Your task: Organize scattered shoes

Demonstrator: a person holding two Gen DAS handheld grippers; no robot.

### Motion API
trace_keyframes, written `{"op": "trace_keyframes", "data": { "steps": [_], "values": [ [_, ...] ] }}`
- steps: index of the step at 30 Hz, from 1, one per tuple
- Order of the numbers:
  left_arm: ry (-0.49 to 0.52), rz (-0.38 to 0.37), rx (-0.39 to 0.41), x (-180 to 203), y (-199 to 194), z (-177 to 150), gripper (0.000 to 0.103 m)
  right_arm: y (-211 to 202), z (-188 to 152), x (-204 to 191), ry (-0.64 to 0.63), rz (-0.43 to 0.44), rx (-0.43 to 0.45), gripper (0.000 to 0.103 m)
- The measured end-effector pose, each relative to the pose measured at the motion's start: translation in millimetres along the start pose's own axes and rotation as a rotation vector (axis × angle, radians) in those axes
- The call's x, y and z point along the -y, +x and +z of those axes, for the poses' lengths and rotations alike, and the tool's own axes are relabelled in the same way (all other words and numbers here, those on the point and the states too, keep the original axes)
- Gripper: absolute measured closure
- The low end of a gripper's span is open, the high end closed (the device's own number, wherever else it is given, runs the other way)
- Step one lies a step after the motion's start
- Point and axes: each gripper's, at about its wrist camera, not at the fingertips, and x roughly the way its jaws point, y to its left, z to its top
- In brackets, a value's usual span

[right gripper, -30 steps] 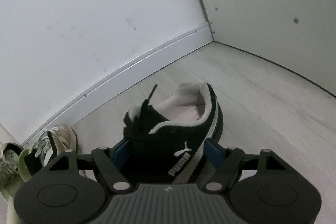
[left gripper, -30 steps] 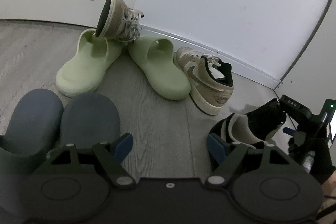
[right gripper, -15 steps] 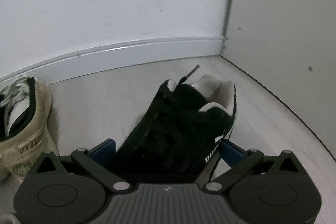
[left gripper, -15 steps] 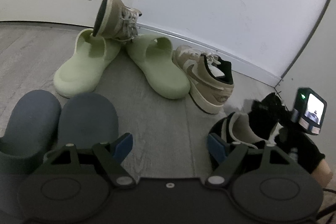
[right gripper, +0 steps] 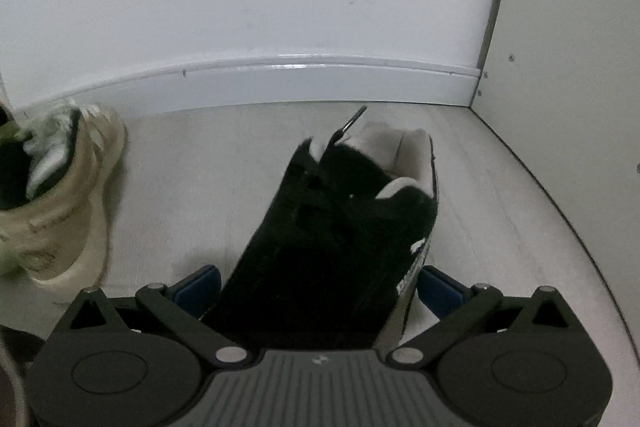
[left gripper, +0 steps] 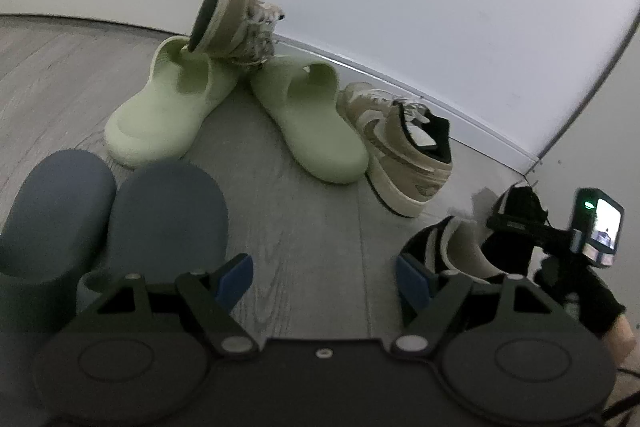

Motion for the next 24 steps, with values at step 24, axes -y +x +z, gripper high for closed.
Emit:
{"op": "trace_keyframes", "data": {
  "steps": [24],
  "values": [
    [-0.040,-0.028,-0.008,-8,0,-4,0.024,-128,-96,-26,-0.370,0.262,-0.092,0.016]
  ]
}}
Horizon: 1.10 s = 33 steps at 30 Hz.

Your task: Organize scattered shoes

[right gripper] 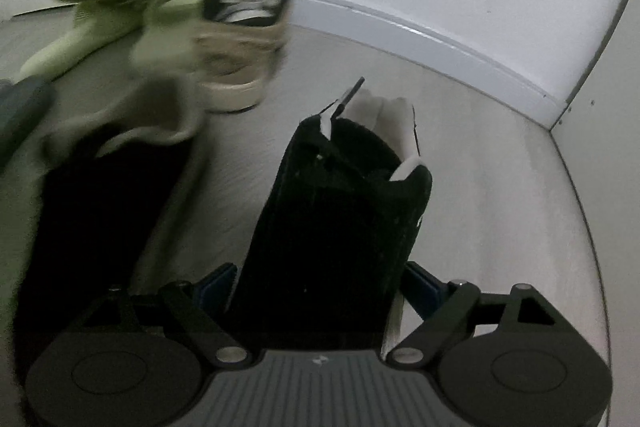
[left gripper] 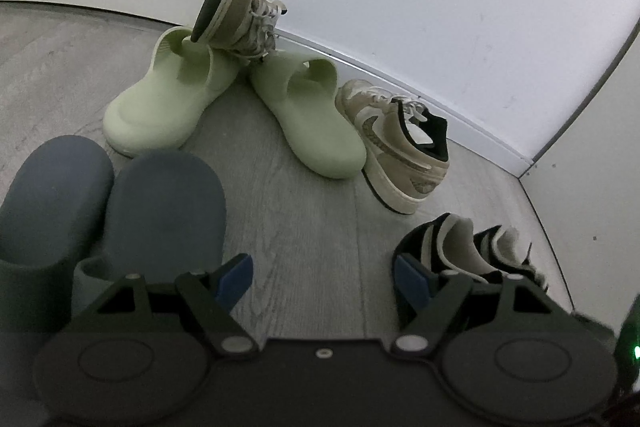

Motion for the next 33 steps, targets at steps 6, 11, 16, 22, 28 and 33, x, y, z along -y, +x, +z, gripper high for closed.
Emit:
{"op": "trace_keyframes", "data": {
  "steps": [6,11,16,22,28,33],
  "values": [
    [0.017,0.010,0.031,-5,-8,2,0.024,-16,3,-46,0.076,-0.020,-0.026,0.017],
    [0.000,0.029,0.075,-17,-21,10,0.024,-15,23,-83,0.106,0.032,-0.029,0.017],
    [-0.032,0.046,0.112,-33,-33,16,0.024,-7,49,-128,0.066,0.093,0.001,0.018],
    [-0.071,0.072,0.139,-53,-41,21,0.024,3,83,-181,0.024,0.173,-0.032,0.019],
    [-0.096,0.097,0.164,-63,-49,28,0.024,6,99,-221,-0.012,0.313,-0.002,0.017],
    [-0.047,0.123,0.179,-61,-54,28,0.023,7,102,-196,0.095,0.442,0.025,0.012]
  ]
}}
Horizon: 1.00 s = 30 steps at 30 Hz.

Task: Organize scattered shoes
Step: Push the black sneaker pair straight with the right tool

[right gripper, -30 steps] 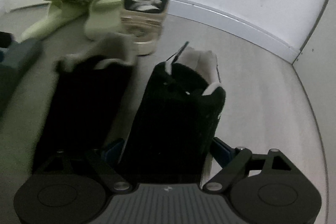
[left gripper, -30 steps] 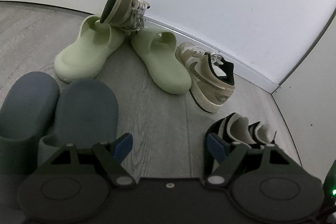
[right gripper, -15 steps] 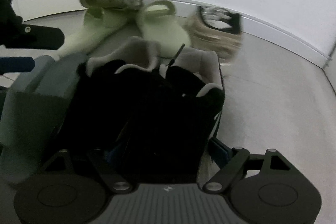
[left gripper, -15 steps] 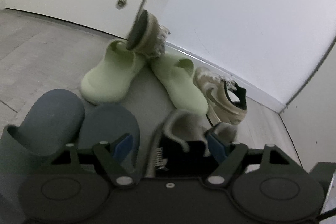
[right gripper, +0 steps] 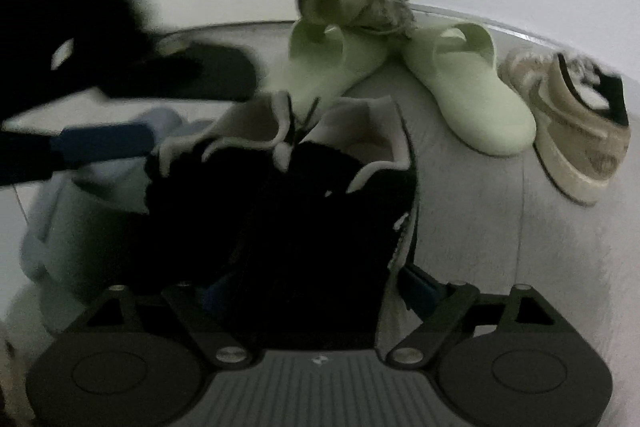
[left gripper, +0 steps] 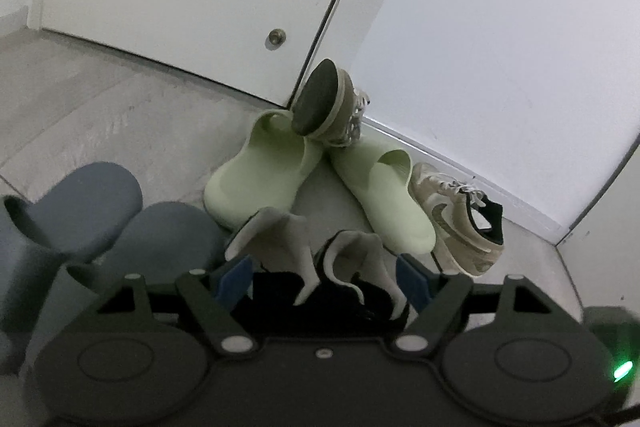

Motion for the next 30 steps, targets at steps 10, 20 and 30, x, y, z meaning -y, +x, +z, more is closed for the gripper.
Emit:
{"op": "trace_keyframes", "data": {
  "steps": [10,20,30],
  "values": [
    [0.061,-0.014,-0.051,20,14,-12,0.023,-47,2,57,0.070,-0.022,0.142,0.004],
    [0.164,0.055,-0.070,48,27,-22,0.016,-66,-12,96,0.096,-0.030,0.204,0.000],
    [0.227,0.057,-0.049,72,35,-21,0.014,-72,-18,130,0.156,-0.068,0.198,0.000]
  ]
}}
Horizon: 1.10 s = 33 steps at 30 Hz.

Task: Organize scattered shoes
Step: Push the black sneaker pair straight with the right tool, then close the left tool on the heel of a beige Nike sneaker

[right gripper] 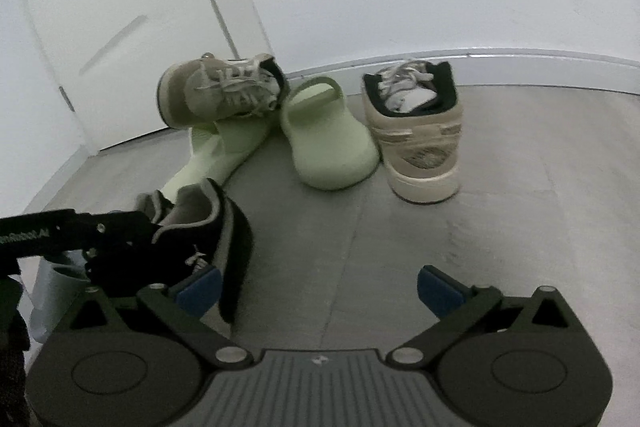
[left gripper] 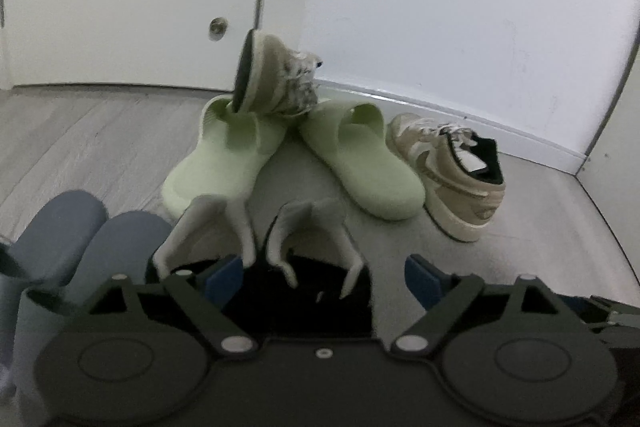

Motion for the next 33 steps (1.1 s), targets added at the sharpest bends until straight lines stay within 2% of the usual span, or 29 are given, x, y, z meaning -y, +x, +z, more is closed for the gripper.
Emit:
{"op": "trace_keyframes", "data": {
  "steps": [6,12,16,18,21,29,30,31,33],
  "values": [
    [0.030,-0.070,0.033,29,12,15,0.014,-4,3,16,0.049,-0.053,0.025,0.000],
    [0.051,-0.156,0.055,61,40,30,0.015,-10,8,44,0.128,-0.119,0.034,0.000],
    [0.013,-0.230,0.053,82,79,46,0.025,-12,8,60,0.161,-0.158,0.038,0.000],
    [-0.002,-0.232,0.042,87,91,50,0.039,-12,8,68,0.175,-0.172,0.032,0.000],
    [-0.032,-0.214,0.016,98,120,60,0.042,-11,7,79,0.191,-0.189,0.028,0.000],
    [-0.062,-0.084,-0.024,114,182,71,0.054,-4,5,98,0.201,-0.213,0.013,0.000],
    [-0.063,-0.085,-0.023,114,183,71,0.059,-4,5,99,0.197,-0.215,0.012,0.000],
    [-0.064,-0.095,-0.012,114,185,70,0.072,-3,5,99,0.193,-0.216,0.010,0.000],
    [-0.060,-0.112,0.009,115,189,68,0.077,-1,4,101,0.185,-0.220,0.004,0.000]
  ]
}}
